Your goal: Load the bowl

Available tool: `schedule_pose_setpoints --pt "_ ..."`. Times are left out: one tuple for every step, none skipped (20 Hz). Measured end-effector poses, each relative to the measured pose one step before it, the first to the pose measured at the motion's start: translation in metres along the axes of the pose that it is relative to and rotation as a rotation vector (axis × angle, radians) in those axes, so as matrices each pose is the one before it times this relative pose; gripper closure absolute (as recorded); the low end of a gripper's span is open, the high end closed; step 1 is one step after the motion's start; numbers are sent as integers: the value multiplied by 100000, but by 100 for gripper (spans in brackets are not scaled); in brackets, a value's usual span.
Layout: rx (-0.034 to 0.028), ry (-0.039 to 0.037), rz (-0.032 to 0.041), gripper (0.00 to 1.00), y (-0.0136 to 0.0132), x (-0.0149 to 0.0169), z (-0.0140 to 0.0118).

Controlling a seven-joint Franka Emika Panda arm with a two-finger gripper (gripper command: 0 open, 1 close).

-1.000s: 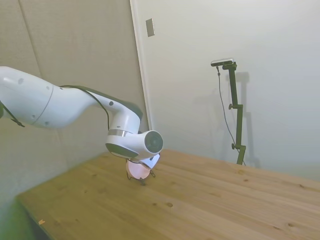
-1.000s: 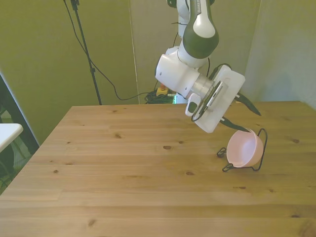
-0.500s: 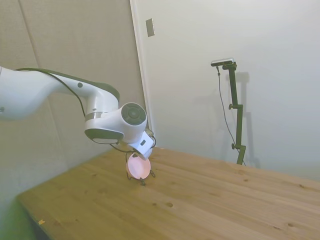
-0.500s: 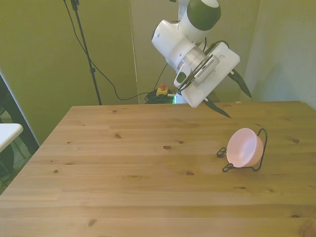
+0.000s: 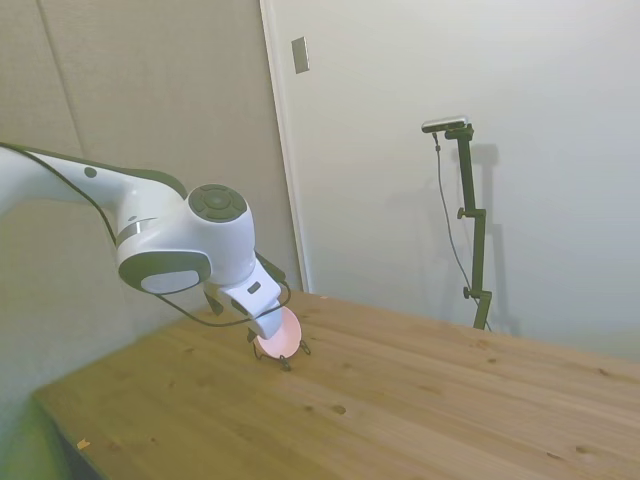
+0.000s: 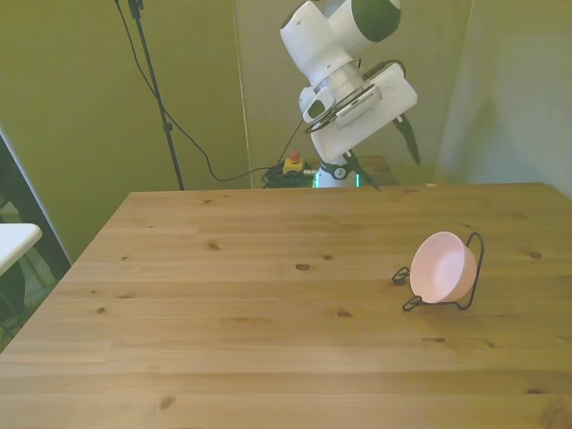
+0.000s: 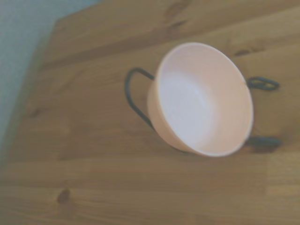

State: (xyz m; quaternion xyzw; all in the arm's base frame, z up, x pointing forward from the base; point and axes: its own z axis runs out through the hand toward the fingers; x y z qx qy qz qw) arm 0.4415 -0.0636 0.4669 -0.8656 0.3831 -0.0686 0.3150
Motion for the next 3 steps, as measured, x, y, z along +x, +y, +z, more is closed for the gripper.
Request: schedule_pose_setpoints --pt "-1198 449 911 0 713 -78 -177" --pt "-1177 505 997 0 719 3 -123" --pt "-1164 638 933 0 624 35 -148"
